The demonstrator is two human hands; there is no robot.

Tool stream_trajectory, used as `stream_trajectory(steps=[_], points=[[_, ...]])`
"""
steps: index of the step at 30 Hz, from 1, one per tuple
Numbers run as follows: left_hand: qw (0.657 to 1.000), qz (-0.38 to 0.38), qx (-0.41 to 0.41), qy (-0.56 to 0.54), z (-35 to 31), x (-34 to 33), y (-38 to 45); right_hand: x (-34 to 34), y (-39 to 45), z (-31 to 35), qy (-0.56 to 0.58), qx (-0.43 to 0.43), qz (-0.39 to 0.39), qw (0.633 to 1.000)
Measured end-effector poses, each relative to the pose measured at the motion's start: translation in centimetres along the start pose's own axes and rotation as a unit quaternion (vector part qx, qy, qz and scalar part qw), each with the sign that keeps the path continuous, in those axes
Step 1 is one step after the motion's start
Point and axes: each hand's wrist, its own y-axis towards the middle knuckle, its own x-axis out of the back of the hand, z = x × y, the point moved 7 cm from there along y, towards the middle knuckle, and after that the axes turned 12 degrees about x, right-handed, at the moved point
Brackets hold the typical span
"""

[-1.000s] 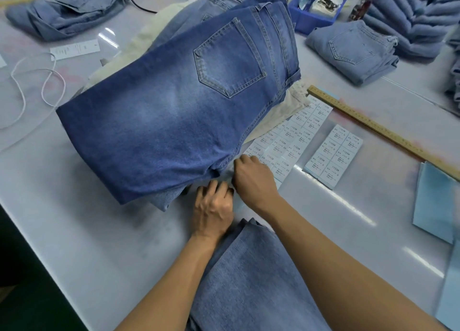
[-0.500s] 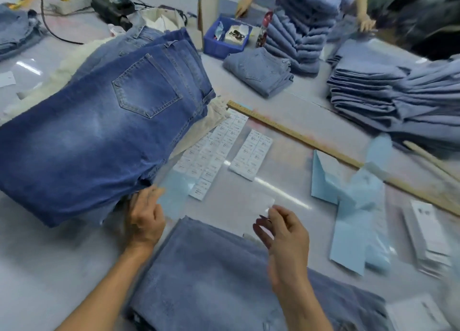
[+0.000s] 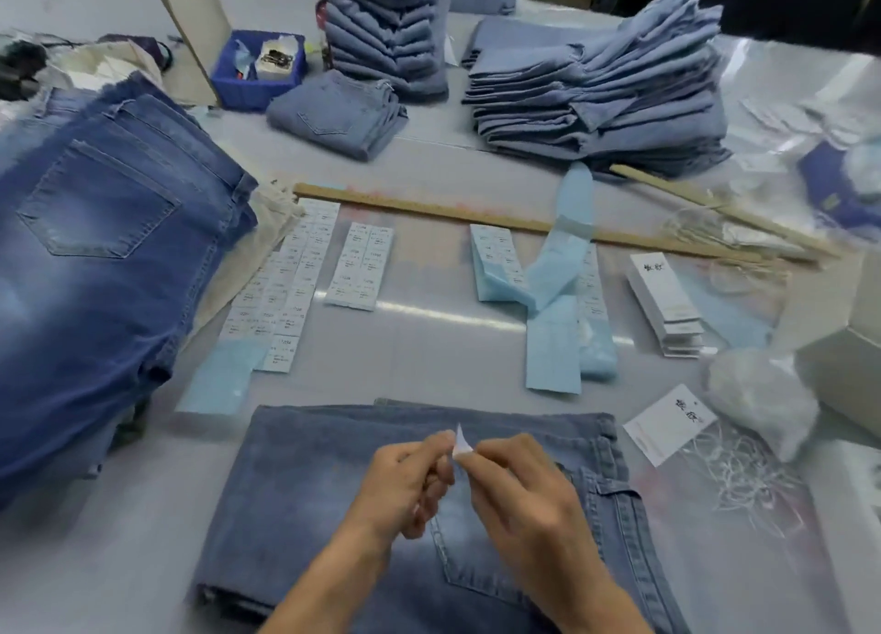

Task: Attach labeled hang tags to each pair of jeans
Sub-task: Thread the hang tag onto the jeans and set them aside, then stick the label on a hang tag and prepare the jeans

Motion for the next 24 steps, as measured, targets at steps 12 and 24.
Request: stream_trajectory(steps=[12, 24], points=[[0.987, -0.009, -0.032, 0.158, 0.4, -3.4, -0.8, 3.2, -3.1, 0.8, -0.100, 0.051, 0.085, 0.990], [0.901, 0.063, -0.303, 0.304, -5.5, -10.5, -4.7, 7.0, -11.3, -3.0, 0.288, -0.542, -0.279, 0.738]])
